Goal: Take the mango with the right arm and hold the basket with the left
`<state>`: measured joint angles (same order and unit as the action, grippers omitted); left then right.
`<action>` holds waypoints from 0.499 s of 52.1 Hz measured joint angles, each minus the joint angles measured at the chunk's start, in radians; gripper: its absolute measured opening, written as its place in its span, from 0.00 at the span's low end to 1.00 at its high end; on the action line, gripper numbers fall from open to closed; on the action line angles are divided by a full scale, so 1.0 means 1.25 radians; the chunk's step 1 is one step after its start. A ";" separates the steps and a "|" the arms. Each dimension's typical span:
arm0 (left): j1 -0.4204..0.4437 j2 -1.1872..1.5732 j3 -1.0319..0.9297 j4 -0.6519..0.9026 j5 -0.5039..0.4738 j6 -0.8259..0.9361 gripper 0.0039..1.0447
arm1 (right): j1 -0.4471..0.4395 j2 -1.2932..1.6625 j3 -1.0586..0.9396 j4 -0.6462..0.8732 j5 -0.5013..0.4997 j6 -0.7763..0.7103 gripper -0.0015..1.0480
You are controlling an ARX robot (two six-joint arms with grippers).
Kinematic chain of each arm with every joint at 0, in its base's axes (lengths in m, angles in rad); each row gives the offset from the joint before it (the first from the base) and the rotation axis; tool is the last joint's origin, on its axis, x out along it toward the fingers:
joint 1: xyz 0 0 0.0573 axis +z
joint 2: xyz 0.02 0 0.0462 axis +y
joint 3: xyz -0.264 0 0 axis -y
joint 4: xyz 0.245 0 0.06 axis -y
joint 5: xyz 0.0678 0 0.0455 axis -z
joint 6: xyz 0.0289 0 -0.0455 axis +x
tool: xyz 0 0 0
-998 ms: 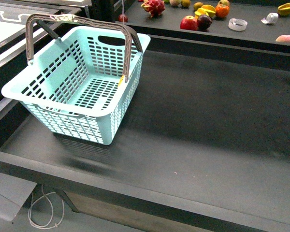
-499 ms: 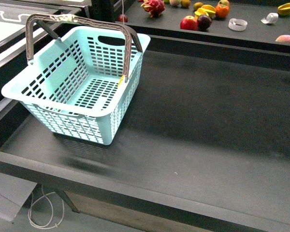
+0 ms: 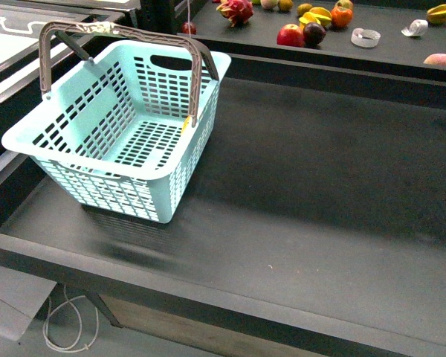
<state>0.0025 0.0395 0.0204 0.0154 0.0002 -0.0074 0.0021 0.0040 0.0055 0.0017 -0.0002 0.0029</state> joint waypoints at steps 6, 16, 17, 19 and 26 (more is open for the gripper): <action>0.000 -0.027 0.000 -0.010 0.000 0.000 0.02 | 0.000 0.000 0.000 0.000 -0.001 0.000 0.92; 0.000 -0.028 0.000 -0.010 0.000 0.000 0.02 | 0.000 0.000 0.000 0.000 -0.001 0.000 0.92; 0.000 -0.028 0.000 -0.010 0.000 0.000 0.02 | 0.000 0.000 0.000 0.000 -0.001 0.000 0.92; 0.000 -0.028 0.000 -0.010 0.000 0.000 0.02 | 0.000 0.000 0.000 0.000 -0.001 0.000 0.92; 0.000 -0.028 0.000 -0.010 0.000 0.000 0.02 | 0.000 0.000 0.000 0.000 0.000 0.000 0.92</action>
<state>0.0025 0.0044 0.0204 0.0025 0.0002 -0.0074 0.0021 0.0040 0.0055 0.0017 -0.0006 0.0029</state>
